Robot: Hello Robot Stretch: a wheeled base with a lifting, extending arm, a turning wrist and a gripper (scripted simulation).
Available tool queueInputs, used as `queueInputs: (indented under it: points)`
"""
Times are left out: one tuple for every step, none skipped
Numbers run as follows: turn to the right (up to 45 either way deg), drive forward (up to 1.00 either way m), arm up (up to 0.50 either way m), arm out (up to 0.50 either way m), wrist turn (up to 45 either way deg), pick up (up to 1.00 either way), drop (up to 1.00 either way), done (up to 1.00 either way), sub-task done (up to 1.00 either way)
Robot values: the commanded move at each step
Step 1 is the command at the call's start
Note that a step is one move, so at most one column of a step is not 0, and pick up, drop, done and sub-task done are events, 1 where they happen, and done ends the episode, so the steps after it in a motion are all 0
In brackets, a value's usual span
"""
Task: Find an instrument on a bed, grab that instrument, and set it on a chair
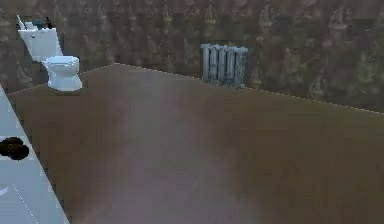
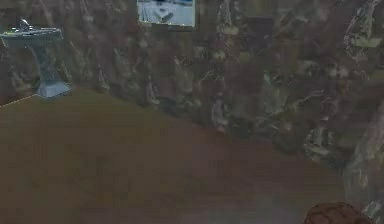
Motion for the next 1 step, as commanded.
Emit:
queueInputs:
  points:
    - [-45.0,0.00,0.00,0.00,0.0,0.00,0.00,0.00,0.00]
